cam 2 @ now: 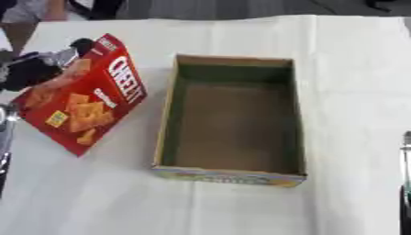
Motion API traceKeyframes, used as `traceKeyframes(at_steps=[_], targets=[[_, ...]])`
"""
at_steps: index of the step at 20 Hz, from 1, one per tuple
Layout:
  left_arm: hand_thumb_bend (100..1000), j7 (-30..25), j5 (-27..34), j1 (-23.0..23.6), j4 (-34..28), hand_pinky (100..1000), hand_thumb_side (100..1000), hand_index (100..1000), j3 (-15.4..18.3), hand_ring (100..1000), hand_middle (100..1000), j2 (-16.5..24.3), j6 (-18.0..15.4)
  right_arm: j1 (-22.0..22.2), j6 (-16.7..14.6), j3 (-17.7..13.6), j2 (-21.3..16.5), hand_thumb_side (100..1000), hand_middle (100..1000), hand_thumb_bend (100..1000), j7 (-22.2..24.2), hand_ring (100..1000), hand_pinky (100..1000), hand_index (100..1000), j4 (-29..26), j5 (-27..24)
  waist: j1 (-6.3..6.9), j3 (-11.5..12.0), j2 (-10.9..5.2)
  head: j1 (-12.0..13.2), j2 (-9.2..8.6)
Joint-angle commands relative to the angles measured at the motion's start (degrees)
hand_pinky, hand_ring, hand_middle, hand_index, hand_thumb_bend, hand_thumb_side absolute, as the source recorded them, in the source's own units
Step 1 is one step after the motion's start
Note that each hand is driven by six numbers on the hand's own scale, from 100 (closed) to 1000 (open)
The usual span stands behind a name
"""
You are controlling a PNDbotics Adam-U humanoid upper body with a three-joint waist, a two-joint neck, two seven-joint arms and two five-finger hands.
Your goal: Pick up objects on the table and place them in the box.
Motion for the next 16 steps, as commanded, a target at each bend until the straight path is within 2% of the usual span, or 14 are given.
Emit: traceKeyframes(at_steps=[1,5,8,16], targets=[[1000,4.92,2.06,1.7,-0.79,737,171,798,1.4,717,769,-0.71,0.68,0.0,0.16,-0.51,-0.98,686,553,100,-0.18,487,279,637,-0.78,0.44,0.13,0.38,-0.57,0.29,0.03],[996,11.29,12.18,6.53,-0.79,754,142,792,-0.6,722,769,-2.57,-3.69,0.25,0.32,-0.64,-1.43,686,552,100,-0.33,486,278,637,-0.78,0.77,0.56,1.43,-0.56,0.27,0.03],[1000,12.78,17.11,8.72,-0.79,752,155,788,-1.25,713,764,-3.38,-6.15,0.4,0.43,-0.72,-1.62,687,552,100,-0.42,486,278,637,-0.78,0.96,0.69,2.3,-0.64,0.43,0.03],[1000,12.08,18.31,10.02,-0.79,756,196,791,-1.47,711,765,-4.8,-6.95,0.57,0.62,-0.85,-1.83,687,554,100,-0.6,488,281,638,-0.78,1.34,0.87,3.11,-0.94,0.56,0.03]])
